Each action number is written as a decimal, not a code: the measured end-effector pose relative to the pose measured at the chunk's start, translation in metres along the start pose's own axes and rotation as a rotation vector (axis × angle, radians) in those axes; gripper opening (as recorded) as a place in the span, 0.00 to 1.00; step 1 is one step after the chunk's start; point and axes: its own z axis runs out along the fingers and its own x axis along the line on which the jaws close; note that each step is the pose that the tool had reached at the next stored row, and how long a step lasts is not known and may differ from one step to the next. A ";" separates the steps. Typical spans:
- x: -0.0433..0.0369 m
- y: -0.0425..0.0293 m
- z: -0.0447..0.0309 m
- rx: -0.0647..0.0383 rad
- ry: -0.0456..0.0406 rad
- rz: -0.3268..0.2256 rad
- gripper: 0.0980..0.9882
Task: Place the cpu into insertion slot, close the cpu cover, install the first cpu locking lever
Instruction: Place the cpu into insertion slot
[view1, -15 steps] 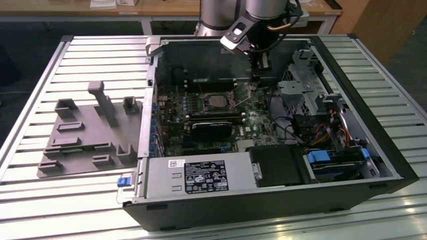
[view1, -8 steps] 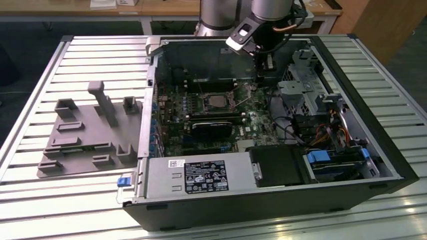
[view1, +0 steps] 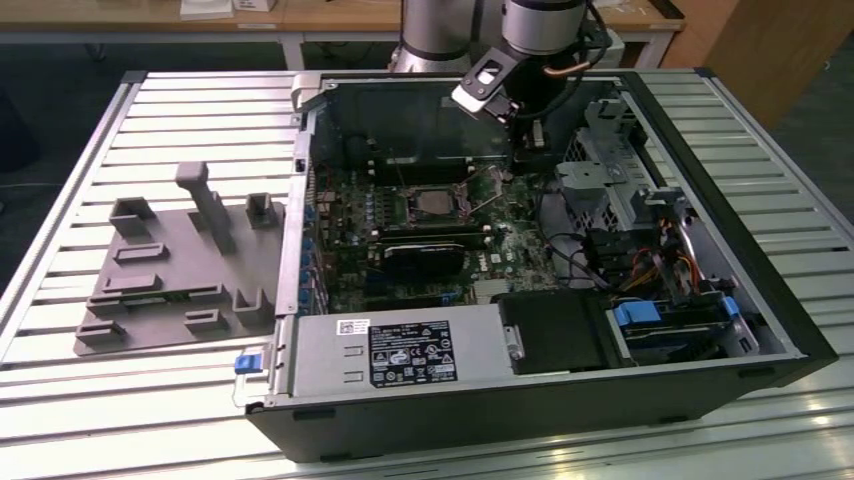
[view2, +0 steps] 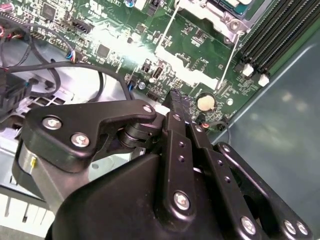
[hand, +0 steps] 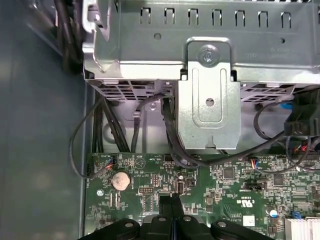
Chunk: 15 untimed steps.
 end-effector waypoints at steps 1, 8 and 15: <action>0.0000 -0.0002 0.0018 0.000 -0.0003 0.001 0.00; 0.0002 -0.0013 0.0144 0.000 -0.0011 0.011 0.00; 0.0003 -0.0020 0.0227 0.000 -0.0015 0.014 0.00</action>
